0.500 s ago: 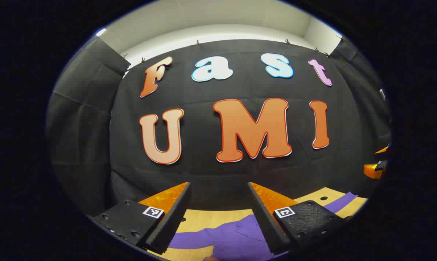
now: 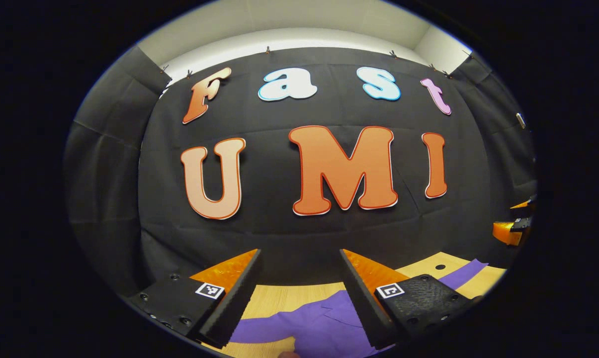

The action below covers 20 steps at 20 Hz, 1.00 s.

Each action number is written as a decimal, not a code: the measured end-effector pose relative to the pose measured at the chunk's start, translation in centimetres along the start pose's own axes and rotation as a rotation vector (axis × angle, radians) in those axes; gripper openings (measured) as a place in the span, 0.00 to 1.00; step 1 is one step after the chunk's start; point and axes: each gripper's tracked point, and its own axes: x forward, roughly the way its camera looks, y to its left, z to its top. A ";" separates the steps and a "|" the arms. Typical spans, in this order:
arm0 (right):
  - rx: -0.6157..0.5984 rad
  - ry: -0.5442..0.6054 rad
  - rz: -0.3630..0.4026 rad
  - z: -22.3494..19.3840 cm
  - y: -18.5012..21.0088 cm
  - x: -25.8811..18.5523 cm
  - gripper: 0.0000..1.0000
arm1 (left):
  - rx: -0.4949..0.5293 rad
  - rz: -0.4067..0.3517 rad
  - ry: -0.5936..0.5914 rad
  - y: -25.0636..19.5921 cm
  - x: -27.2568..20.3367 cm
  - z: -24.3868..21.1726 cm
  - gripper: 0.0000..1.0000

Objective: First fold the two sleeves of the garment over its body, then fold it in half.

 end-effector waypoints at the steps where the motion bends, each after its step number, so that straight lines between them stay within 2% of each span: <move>1: -0.005 -0.001 -0.003 0.0 -0.1 0.0 0.95 | -0.002 0.003 0.002 0.2 0.0 -0.1 0.96; 6: -0.004 0.005 -0.006 0.0 -0.4 0.2 0.95 | -0.017 0.020 -0.002 0.4 0.1 -0.2 0.95; 13: -0.008 -0.013 0.031 0.4 0.6 0.9 0.95 | -0.009 0.016 -0.015 -0.6 0.0 0.2 0.95; 20: -0.021 0.015 0.006 -0.6 -1.1 2.3 0.95 | -0.006 0.019 -0.012 -1.2 0.1 0.5 0.95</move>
